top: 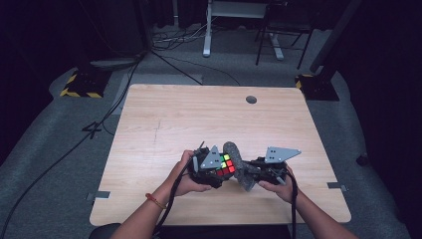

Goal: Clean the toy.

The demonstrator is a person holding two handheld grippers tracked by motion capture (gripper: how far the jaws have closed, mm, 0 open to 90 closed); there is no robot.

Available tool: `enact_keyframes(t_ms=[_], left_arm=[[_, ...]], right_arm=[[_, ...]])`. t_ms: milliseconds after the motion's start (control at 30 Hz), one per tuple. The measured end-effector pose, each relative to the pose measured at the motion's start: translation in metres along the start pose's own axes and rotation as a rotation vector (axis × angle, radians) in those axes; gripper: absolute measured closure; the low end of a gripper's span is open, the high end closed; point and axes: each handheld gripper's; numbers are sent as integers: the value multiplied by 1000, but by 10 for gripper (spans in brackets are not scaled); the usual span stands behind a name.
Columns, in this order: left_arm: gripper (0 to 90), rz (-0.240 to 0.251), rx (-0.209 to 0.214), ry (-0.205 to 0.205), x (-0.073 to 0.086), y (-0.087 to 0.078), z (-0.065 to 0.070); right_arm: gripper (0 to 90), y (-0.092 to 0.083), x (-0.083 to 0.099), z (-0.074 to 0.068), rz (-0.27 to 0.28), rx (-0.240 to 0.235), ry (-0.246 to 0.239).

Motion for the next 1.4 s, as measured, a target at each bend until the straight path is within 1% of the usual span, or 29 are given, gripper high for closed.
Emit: enact_keyframes(t_ms=[33,100,133,167,200,267,300,333,367,400,433,467,500,533,567,667,700,733,800,900,933,967,1067,1133,1233,1300,1367,1400], left_arm=[[327,-5,-9,13,-1,0,1],[329,-9,-8,20,-2,0,2],[329,-4,-12,17,-2,0,2],[329,5,-11,12,-1,-1,1],[330,32,-9,-2,-1,-2,0],[331,62,-3,-18,-1,-5,-2],[331,63,-12,-14,-2,-5,-2],[331,65,-10,-11,-2,-6,-2],[331,71,-10,-10,-3,-7,-1],[331,88,-15,-12,-3,-8,0],[332,97,-13,-13,-4,-9,0],[331,102,-5,-11,-4,-10,-1],[331,110,-5,-13,-4,-10,0],[331,107,-10,-9,-4,-10,0],[331,104,-11,-7,-4,-10,0],[330,91,-13,-12,-2,-9,-1],[329,75,-12,-8,-2,-7,0],[328,65,-15,-6,-2,-6,1],[326,52,-13,-17,-2,-3,1],[326,59,-14,-23,-2,-3,2],[326,53,-9,-25,-2,-3,2],[324,47,-6,-24,-1,-2,1],[323,1,0,-11,0,4,4],[323,-21,8,-2,-1,8,7],[325,-72,15,60,-5,15,14],[327,-72,22,62,-5,17,15],[328,-73,29,57,-4,18,14],[329,-65,29,50,-3,17,13]], right_arm=[[766,0,0,0,-2,1,-1],[765,-1,-1,0,-2,7,-5],[766,-2,-3,-1,-2,14,-16],[765,-2,-4,-2,0,19,-24],[765,-3,-4,-2,3,21,-26],[766,-2,-4,-1,0,22,-21],[766,0,-3,0,-17,29,-19],[766,2,-1,1,-36,38,-22],[766,5,1,2,-56,37,-23],[765,7,2,2,-76,37,-25],[765,10,5,3,-112,51,-31],[765,12,6,3,-127,55,-30],[765,15,8,4,-145,50,-27],[765,15,8,3,-148,55,-33],[765,13,6,2,-137,57,-36],[765,5,0,-1,-74,45,-26],[766,3,-1,-1,-64,41,-27],[766,2,-2,-3,-56,47,-36],[766,1,-2,-5,-48,55,-45],[766,-1,-2,-7,-28,61,-39],[766,-2,-3,-8,-24,68,-45],[765,-4,-4,-11,-19,79,-67],[765,-5,-6,-14,-5,87,-92],[765,-6,-6,-16,3,69,-81],[765,-6,-7,-20,4,43,-93],[765,-6,-7,-24,-5,48,-117],[765,-5,-7,-24,-9,49,-121],[765,-5,-6,-23,-11,54,-117]])
Point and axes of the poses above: each handheld gripper's, and its own axes: y roughly forward along the jaws, x roughly out of its underside, z roughly to its right, and after that the axes turned 14 degrees about y, right-handed
